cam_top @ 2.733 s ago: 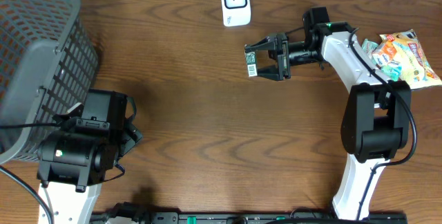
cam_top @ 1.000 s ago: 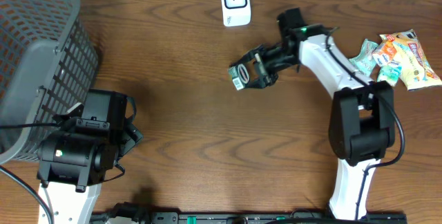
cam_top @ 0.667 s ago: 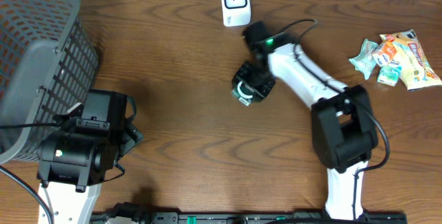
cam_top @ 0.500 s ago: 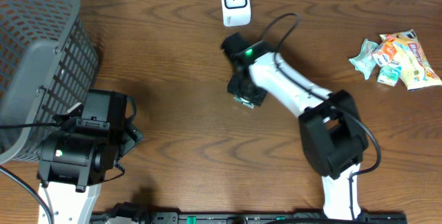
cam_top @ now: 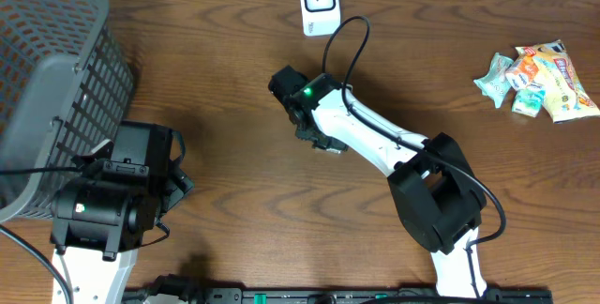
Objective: Scan the item barcode
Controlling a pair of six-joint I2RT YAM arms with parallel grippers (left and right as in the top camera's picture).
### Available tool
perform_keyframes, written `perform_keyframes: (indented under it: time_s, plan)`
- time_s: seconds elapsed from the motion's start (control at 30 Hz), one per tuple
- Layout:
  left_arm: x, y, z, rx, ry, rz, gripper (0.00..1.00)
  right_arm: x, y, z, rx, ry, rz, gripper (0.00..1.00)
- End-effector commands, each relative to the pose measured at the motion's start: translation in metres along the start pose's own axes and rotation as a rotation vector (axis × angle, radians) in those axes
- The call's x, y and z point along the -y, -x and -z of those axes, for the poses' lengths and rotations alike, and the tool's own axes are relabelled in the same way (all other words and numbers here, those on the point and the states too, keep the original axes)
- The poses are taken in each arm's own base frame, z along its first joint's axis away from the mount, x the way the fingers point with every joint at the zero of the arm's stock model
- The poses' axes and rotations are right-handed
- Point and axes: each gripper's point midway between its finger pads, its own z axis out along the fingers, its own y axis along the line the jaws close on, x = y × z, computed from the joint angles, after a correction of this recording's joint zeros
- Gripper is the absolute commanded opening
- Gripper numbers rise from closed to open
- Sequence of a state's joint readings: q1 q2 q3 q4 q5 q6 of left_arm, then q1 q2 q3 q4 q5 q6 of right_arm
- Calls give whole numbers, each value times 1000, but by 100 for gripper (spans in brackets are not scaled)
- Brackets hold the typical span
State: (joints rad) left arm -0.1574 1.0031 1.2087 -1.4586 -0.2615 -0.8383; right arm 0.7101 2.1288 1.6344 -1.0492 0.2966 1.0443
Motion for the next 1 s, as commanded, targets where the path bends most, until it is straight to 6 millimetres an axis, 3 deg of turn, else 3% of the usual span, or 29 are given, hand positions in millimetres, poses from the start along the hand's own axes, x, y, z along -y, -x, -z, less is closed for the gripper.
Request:
perform_keyframes:
  time_s: [0.0,0.17,0.3,0.37,0.4,0.43,0.47,0.53,0.6,0.7,0.83,0.97]
  plan:
    - [-1,5,5,25,-4,20,98,6,9,8,37,-5,-5,63]
    - [-1,5,5,25,-4,20,98,11,16,7,43,-12,-21,62]
    - [-1,5,5,25,-4,20,98,15,34,14,49,9,13,63]
    - [-1,5,5,25,-4,20,98,16,47,20,59,31,62,72]
    - [-1,5,5,25,-4,20,98,17,55,23,65,38,96,79]
    - [-1,5,5,25,-4,19,97,19,63,25,71,44,133,95]
    - [-1,5,5,25,-4,20,98,21,70,26,80,46,167,98]
    - [-1,5,5,25,-4,20,98,26,84,24,105,40,244,92]
    - [-1,5,5,25,-4,20,98,32,92,21,106,37,282,99]
    - [-1,5,5,25,-4,19,97,33,88,17,56,80,312,99]
    - [-1,5,5,25,-4,20,97,16,74,12,-5,209,462,99]
    - [-1,5,5,25,-4,20,98,2,56,16,-81,316,478,99]
